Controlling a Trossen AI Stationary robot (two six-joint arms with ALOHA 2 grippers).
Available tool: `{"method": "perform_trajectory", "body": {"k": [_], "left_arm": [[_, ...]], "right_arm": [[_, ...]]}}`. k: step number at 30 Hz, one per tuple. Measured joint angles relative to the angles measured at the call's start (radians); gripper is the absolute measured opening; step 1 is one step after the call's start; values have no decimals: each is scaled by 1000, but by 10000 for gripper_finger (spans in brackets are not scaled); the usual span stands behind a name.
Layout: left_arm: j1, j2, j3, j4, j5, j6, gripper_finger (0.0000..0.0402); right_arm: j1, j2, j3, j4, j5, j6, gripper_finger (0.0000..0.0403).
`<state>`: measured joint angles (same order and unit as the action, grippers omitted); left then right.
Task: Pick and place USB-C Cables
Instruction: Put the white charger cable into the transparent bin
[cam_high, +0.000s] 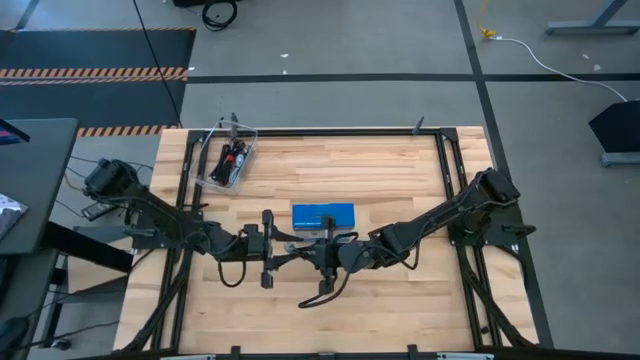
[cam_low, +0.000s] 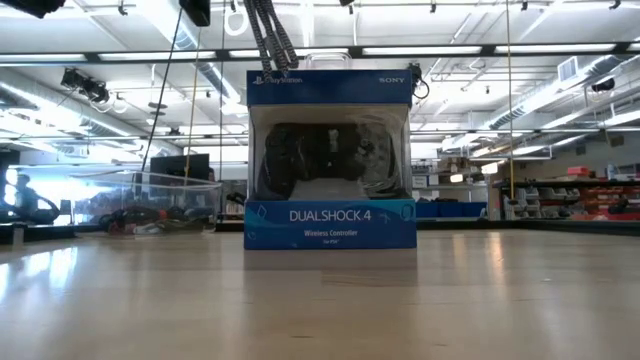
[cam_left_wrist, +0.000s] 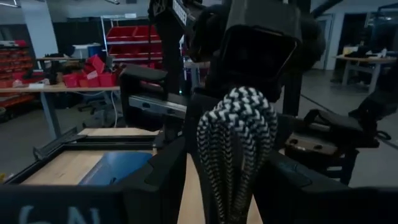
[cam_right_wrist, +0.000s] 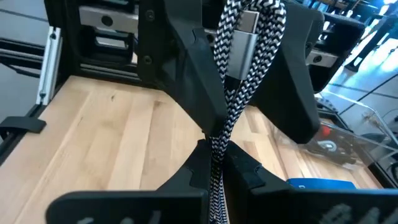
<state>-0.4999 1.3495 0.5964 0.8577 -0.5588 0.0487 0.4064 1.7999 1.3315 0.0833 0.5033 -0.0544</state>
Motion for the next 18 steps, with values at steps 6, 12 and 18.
{"method": "perform_trajectory", "body": {"k": [6,12,18], "left_arm": [[-1,-1,0,-15,-14,15,167],[-2,-1,0,-44,-37,10,138],[-16,-3,1,-65,-42,23,23]], "right_arm": [[2,0,0,7,3,-1,21],[2,0,0,5,7,0,24],[1,0,-1,6,7,-1,60]]}}
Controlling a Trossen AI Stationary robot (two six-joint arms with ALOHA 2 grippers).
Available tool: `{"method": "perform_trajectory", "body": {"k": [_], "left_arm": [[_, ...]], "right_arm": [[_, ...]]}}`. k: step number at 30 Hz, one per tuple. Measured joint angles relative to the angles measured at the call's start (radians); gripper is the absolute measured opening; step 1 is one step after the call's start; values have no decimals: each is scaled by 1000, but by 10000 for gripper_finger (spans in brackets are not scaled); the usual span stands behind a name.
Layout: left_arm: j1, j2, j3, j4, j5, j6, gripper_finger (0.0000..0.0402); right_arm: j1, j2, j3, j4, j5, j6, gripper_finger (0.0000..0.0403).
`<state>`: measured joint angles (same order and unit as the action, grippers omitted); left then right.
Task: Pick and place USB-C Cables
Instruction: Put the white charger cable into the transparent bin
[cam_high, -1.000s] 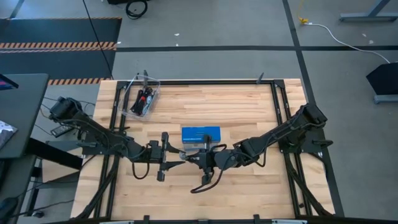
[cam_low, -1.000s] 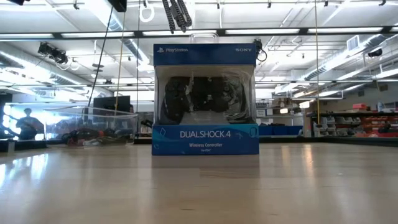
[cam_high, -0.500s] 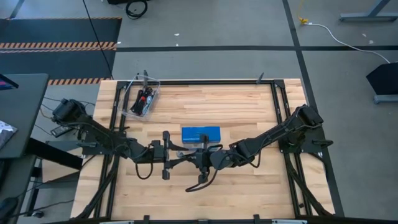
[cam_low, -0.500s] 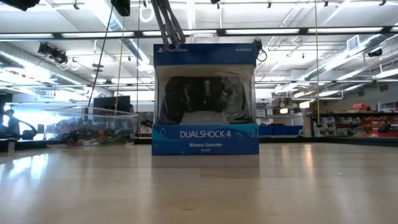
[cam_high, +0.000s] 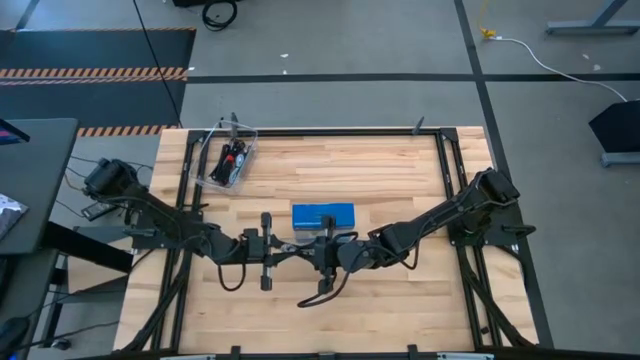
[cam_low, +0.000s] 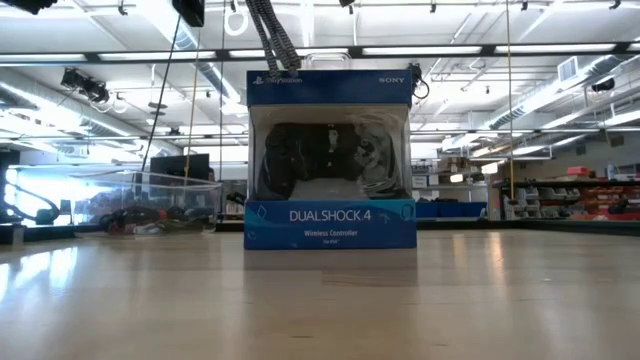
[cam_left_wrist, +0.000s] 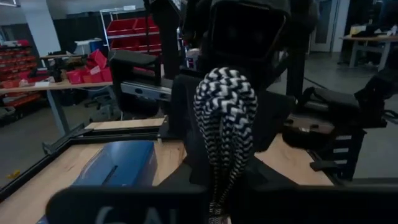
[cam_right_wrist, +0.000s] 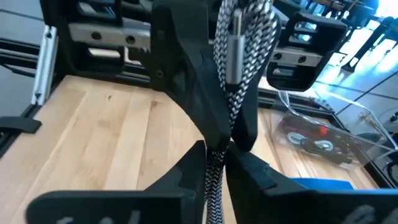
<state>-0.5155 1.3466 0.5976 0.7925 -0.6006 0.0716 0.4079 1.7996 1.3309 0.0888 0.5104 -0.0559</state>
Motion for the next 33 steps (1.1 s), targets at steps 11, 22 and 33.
{"method": "perform_trajectory", "body": {"k": [11,22,33], "left_arm": [[5,-236,-1,-266,-153,-22,23],[91,-531,98,-869,-300,-197,23],[459,-497,395,-1596,-222,-468,23]], "right_arm": [[30,0,1,-6,-38,-34,90],[73,-11,1,0,-3,-76,89],[133,-12,1,-31,12,-71,89]]}}
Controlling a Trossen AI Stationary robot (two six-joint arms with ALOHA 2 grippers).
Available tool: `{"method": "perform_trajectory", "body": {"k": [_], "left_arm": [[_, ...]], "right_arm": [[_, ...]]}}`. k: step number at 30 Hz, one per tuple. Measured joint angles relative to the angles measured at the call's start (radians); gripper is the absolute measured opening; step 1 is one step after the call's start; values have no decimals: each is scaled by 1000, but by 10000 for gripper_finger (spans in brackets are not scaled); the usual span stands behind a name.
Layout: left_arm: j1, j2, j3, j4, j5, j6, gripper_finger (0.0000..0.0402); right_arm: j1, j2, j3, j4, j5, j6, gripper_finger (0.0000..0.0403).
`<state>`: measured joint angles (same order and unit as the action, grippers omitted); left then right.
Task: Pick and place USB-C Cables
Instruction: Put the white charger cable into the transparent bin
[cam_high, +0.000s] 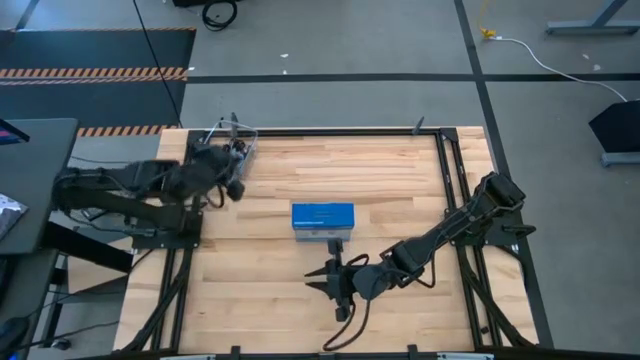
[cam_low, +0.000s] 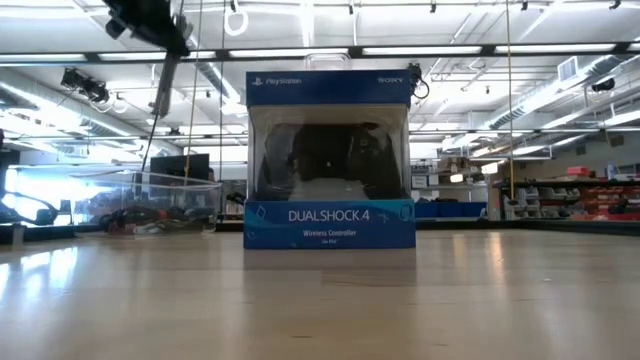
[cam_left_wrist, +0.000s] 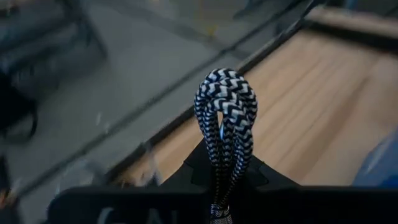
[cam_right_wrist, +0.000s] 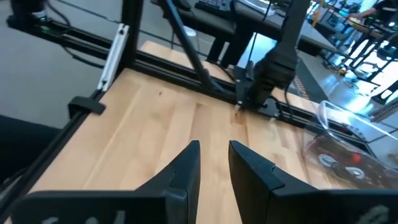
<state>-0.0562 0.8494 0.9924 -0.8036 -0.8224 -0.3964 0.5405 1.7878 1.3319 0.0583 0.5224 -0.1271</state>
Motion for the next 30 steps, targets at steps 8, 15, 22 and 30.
{"method": "perform_trajectory", "body": {"k": [8,15,22,30], "left_arm": [[397,129,49,-162,309,25,23],[637,278,49,-156,354,173,30],[832,433,48,-150,503,214,24],[881,519,48,-127,513,257,111]], "right_arm": [[41,0,0,-12,0,17,89],[68,0,0,-76,0,67,89],[69,0,0,-204,8,133,89],[68,0,0,-300,10,180,89]]}}
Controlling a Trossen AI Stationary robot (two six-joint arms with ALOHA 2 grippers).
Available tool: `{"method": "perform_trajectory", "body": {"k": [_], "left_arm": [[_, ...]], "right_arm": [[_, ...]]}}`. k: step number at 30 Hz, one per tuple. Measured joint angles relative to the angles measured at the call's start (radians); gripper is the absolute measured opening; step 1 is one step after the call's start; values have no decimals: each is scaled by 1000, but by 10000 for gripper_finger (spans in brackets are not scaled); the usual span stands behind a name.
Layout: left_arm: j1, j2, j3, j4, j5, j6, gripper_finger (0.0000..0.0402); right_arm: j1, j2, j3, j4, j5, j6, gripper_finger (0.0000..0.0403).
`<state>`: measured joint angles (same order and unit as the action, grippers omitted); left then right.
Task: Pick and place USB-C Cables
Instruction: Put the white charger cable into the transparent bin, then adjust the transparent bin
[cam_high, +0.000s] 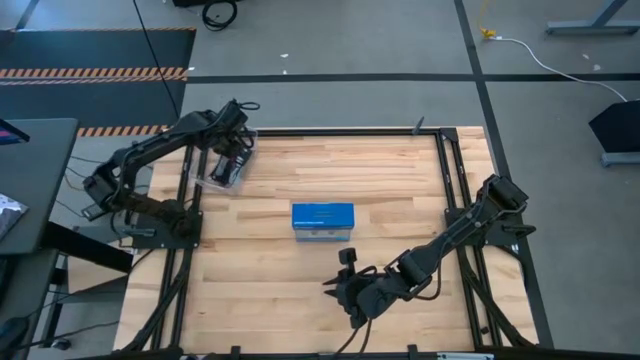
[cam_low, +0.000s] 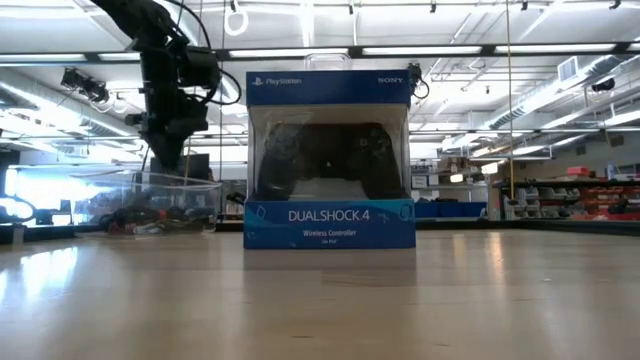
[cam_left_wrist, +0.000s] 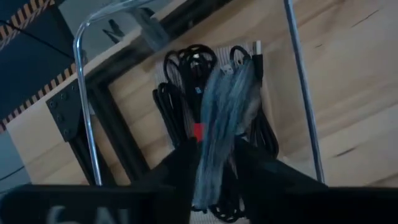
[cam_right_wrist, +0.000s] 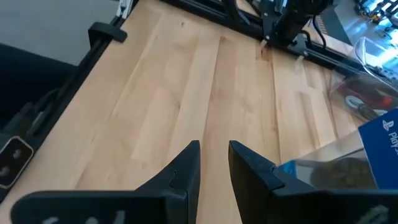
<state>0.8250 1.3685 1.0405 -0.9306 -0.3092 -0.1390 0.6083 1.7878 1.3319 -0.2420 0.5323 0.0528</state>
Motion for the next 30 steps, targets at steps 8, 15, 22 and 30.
{"method": "perform_trajectory", "body": {"k": [8,15,22,30], "left_arm": [[2,-10,0,-1,86,5,204],[-54,-10,33,5,304,-34,234],[-165,47,33,-3,213,-36,224],[-186,124,35,-16,46,-32,218]], "right_arm": [[-15,0,0,-13,2,-9,89],[-38,0,0,-34,2,-10,89],[-42,0,0,-52,1,7,89],[-29,0,0,-56,1,26,89]]}}
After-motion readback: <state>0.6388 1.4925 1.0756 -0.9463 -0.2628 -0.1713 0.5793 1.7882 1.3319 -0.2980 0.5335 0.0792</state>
